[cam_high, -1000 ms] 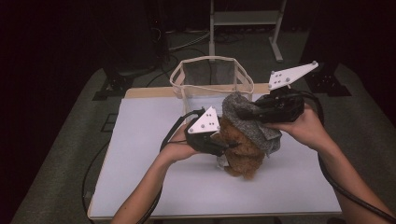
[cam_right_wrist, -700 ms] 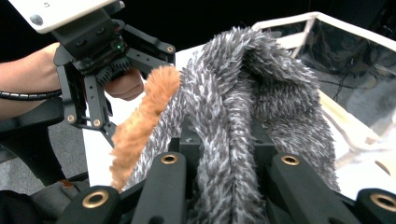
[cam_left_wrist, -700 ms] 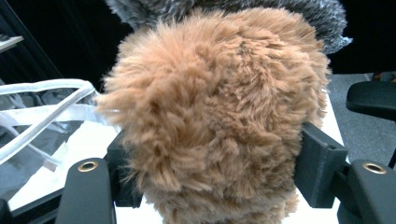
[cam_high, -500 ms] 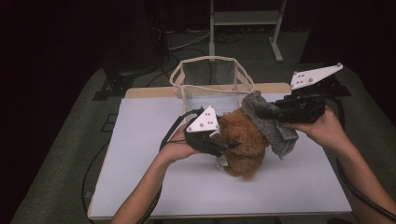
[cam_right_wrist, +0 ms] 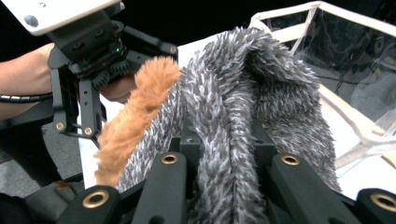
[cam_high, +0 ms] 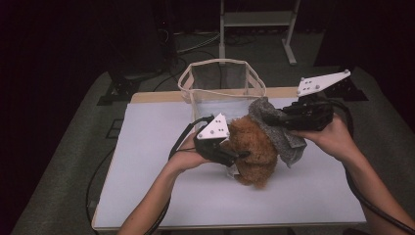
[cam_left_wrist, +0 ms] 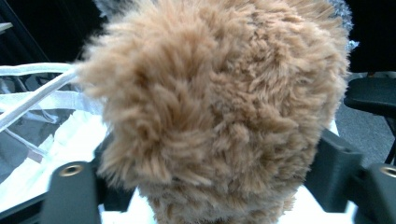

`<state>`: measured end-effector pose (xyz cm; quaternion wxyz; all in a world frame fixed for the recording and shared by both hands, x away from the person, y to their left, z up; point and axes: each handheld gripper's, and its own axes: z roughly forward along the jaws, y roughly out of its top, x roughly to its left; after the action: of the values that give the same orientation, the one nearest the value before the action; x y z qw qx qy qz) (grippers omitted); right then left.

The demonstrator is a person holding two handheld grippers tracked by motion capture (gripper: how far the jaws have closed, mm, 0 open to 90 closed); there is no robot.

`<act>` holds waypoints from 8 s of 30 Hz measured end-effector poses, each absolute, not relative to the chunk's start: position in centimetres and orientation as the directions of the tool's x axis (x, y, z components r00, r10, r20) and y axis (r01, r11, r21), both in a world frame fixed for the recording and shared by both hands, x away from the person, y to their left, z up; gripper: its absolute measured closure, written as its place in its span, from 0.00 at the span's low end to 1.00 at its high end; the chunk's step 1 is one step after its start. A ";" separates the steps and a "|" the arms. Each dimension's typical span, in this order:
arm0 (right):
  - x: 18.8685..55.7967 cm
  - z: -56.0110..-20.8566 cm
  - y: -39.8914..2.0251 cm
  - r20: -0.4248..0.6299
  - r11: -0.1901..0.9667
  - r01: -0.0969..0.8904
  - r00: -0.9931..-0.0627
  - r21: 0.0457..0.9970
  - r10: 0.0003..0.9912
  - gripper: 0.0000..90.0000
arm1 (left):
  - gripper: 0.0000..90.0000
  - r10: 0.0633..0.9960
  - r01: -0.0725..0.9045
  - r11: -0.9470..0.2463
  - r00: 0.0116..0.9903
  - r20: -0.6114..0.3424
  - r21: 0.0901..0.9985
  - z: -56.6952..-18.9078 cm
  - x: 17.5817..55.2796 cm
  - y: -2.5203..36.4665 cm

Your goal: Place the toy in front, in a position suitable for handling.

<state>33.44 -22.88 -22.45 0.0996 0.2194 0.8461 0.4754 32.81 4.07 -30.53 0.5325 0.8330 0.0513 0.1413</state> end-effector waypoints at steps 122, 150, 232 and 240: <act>36.6 -35.5 -15.0 0.115 0.495 0.319 -0.910 0.809 0.399 0.81 | 0.26 0.530 0.126 -0.476 0.830 0.170 0.870 -35.5 30.8 21.5; 37.1 -39.2 -16.0 0.174 0.467 0.401 -0.873 0.788 0.456 0.82 | 0.25 0.581 0.204 -0.516 0.797 0.165 0.832 -39.7 32.8 22.5; 31.6 -39.4 -26.0 0.292 0.272 0.448 -0.836 0.851 0.464 0.80 | 0.03 0.138 -0.100 -0.718 0.950 0.281 0.689 -35.9 32.2 4.0; 32.0 -39.7 -25.6 0.309 0.275 0.462 -0.836 0.843 0.454 0.80 | 0.01 0.059 -0.191 -0.755 0.933 0.355 0.627 -36.5 32.1 1.5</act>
<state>31.99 -25.57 -39.75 -0.0037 0.2866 0.7986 0.5293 32.11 1.52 -36.47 0.3481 0.9194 -0.0360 0.1796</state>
